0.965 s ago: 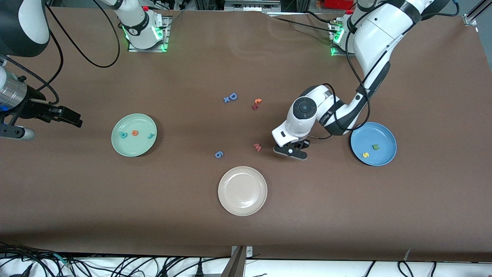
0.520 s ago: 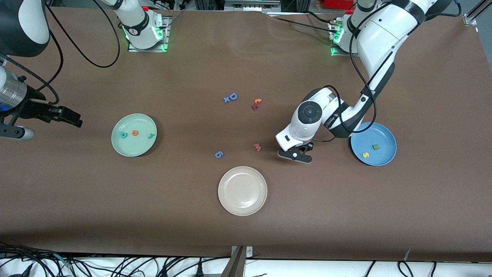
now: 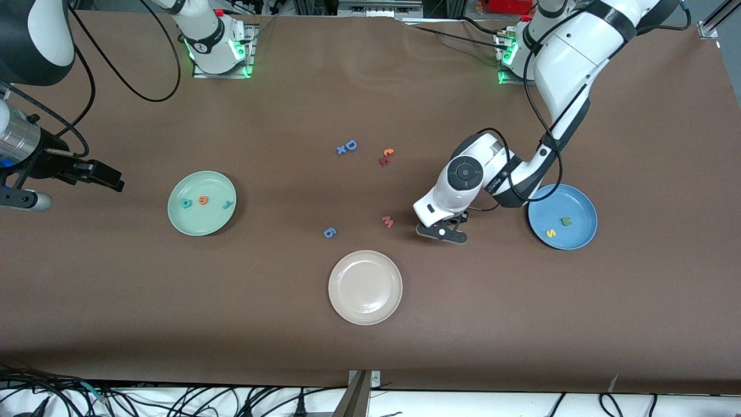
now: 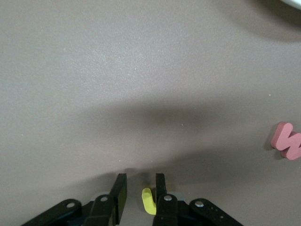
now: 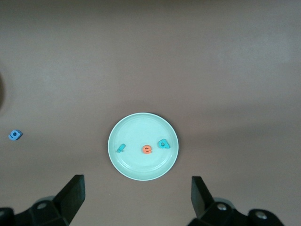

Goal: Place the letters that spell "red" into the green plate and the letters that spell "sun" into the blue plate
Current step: 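Close the left gripper on the yellow u and lift it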

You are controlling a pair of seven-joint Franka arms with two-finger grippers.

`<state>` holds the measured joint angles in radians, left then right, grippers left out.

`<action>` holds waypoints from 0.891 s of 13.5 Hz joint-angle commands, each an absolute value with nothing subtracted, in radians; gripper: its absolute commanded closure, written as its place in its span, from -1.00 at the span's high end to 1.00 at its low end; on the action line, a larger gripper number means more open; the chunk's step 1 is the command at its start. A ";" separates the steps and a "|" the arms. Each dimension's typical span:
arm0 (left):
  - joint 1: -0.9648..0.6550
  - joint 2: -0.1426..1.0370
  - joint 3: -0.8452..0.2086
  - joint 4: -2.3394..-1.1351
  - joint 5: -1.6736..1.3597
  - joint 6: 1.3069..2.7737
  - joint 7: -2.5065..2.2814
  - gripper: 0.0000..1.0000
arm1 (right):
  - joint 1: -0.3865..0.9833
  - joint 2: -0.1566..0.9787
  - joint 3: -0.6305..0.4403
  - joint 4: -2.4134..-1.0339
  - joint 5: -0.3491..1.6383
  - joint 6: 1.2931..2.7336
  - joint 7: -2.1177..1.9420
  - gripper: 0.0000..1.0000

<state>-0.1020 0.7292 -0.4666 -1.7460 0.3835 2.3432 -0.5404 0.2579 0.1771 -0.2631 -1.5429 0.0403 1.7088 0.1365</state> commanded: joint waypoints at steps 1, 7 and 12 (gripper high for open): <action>-0.097 0.726 -0.469 -1.746 0.351 2.329 -0.522 -0.36 | 0.258 0.161 -0.262 -1.566 0.038 1.721 0.146 1.00; -0.092 0.724 -0.469 -1.752 0.304 2.329 -0.514 -0.27 | 0.258 0.161 -0.262 -1.566 0.038 1.721 0.146 1.00; -0.094 0.724 -0.471 -1.759 0.304 2.329 -0.520 -0.13 | 0.258 0.161 -0.262 -1.568 0.038 1.721 0.146 1.00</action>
<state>-0.0999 0.7298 -0.4652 -1.7528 0.3342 2.3376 -0.5401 0.2579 0.1771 -0.2631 -1.5450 0.0403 1.7088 0.1366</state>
